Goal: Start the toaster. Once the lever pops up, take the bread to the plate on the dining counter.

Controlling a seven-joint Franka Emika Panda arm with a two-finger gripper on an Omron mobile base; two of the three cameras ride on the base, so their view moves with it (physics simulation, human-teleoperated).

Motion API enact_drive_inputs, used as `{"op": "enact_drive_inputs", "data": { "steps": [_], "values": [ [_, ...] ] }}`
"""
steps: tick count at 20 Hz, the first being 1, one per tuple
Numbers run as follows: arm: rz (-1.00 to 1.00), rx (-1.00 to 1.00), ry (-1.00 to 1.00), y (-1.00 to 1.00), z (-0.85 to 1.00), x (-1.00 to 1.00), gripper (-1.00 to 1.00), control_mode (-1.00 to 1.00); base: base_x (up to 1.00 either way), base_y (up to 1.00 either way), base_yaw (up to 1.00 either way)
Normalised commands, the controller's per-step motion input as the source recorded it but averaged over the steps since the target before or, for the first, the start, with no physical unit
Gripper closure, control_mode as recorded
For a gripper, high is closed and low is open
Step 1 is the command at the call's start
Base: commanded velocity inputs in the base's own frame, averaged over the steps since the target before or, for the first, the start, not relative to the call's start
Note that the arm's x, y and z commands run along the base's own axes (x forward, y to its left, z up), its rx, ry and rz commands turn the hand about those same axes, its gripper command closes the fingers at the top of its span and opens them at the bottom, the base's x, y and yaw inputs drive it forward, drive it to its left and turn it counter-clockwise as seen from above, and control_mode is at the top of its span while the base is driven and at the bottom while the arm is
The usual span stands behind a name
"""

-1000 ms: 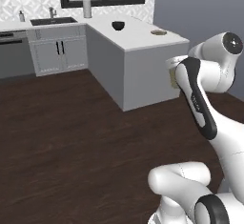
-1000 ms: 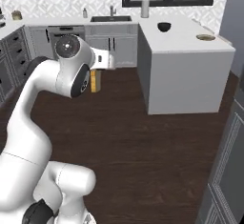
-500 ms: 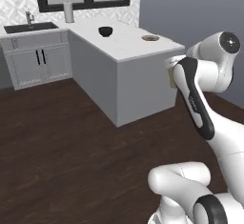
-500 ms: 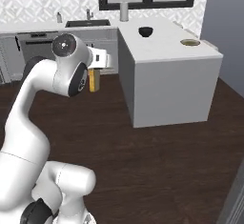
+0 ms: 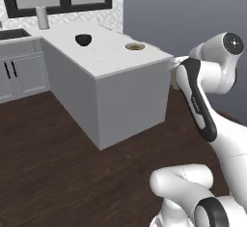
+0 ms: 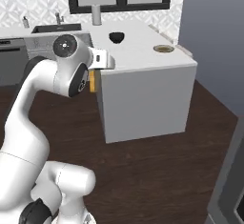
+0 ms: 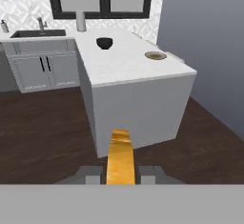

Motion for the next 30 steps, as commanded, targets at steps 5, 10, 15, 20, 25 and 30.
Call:
{"op": "enact_drive_inputs", "data": {
  "steps": [5,10,15,20,25,30],
  "values": [
    [0.00,0.00,0.00,0.00,0.00,0.00,1.00,1.00,1.00,-0.65,-0.12],
    [0.00,0.00,0.00,0.00,0.00,0.00,1.00,1.00,1.00,-0.60,-0.07],
    [0.00,0.00,0.00,0.00,0.00,0.00,1.00,1.00,1.00,-0.46,0.00],
    [0.00,0.00,0.00,0.00,0.00,0.00,1.00,1.00,1.00,-0.38,0.12],
    [0.00,0.00,0.00,0.00,0.00,0.00,1.00,1.00,1.00,-0.35,0.17],
    [0.00,0.00,0.00,0.00,0.00,0.00,1.00,1.00,1.00,-0.23,0.22]
  ]
}}
